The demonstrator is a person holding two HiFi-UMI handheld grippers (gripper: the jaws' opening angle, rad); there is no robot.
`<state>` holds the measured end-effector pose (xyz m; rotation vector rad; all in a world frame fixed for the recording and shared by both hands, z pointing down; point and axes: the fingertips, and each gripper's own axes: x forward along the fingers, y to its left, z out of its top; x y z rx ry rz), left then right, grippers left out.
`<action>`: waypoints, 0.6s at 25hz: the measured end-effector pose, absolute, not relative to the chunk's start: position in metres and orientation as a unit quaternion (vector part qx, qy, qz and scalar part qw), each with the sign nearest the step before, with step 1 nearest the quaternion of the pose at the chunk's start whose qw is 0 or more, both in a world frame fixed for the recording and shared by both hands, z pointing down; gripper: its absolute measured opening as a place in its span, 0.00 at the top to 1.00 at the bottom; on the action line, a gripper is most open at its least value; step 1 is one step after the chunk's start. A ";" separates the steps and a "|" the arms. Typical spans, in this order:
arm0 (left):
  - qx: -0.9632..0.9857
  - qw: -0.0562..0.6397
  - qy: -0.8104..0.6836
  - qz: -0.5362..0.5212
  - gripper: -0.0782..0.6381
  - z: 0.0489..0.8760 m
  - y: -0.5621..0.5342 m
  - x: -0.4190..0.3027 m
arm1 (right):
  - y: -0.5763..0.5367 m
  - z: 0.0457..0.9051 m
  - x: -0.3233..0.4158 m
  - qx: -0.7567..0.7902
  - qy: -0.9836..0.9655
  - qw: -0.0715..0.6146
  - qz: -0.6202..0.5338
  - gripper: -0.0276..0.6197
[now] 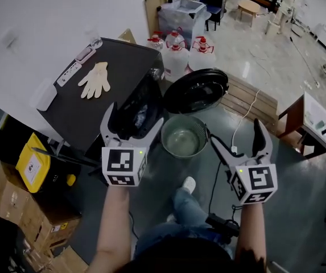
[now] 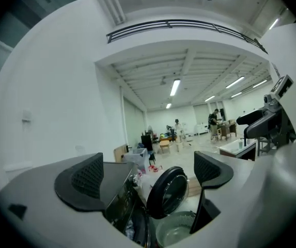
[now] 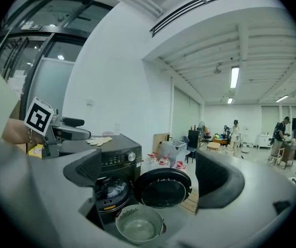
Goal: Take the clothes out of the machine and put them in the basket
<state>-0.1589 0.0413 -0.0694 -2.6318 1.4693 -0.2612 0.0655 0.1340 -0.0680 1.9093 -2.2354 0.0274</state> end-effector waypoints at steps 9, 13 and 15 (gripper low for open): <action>-0.868 0.046 0.474 -0.136 0.17 -0.045 -0.056 -0.104 | 0.030 -0.039 0.126 0.647 -0.752 0.114 0.049 0.08; -0.863 0.024 0.480 -0.153 0.17 -0.027 -0.090 -0.084 | -0.002 -0.022 0.146 0.641 -0.754 0.125 0.068 0.08; -0.863 0.013 0.477 -0.166 0.17 -0.012 -0.104 -0.073 | -0.017 -0.007 0.152 0.637 -0.755 0.134 0.081 0.09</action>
